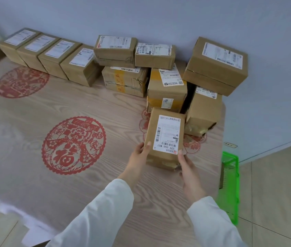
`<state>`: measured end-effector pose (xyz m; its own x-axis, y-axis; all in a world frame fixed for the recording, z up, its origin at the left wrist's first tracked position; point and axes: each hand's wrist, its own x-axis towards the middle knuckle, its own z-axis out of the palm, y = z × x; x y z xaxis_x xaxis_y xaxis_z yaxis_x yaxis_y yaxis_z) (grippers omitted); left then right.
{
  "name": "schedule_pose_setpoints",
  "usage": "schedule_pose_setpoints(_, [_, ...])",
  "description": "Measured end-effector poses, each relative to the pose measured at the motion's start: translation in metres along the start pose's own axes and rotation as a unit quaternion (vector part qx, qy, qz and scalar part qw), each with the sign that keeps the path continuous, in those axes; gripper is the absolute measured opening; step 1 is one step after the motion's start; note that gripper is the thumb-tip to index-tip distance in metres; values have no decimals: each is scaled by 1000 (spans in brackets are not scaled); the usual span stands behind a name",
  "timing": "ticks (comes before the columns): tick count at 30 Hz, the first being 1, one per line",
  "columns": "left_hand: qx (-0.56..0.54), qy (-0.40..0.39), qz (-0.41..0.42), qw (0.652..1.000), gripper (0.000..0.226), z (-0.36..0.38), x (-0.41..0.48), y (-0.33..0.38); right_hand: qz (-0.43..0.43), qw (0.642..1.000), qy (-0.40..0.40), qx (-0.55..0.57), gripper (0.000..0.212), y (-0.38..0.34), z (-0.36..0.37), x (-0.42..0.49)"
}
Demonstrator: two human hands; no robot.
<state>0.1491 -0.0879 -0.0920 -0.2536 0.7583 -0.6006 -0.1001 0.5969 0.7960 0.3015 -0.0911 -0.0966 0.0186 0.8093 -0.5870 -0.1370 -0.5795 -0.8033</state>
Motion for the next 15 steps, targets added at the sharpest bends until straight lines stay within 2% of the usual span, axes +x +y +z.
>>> schedule_pose_setpoints(4, [-30, -1, 12, 999, 43, -3, 2, 1, 4, 999, 3, 34, 18, -3, 10, 2])
schedule_pose_setpoints(8, [-35, -11, 10, 999, 38, -14, 5, -1, 15, 996, 29, 80, 31, -8, 20, 1])
schedule_pose_setpoints(12, [-82, -38, 4, 996, 34, -38, 8, 5, 23, 996, 29, 79, 28, -13, 36, 1])
schedule_pose_setpoints(15, [-103, -62, -13, 993, 40, -71, 14, 10, 17, 996, 31, 80, 28, -15, 61, -5])
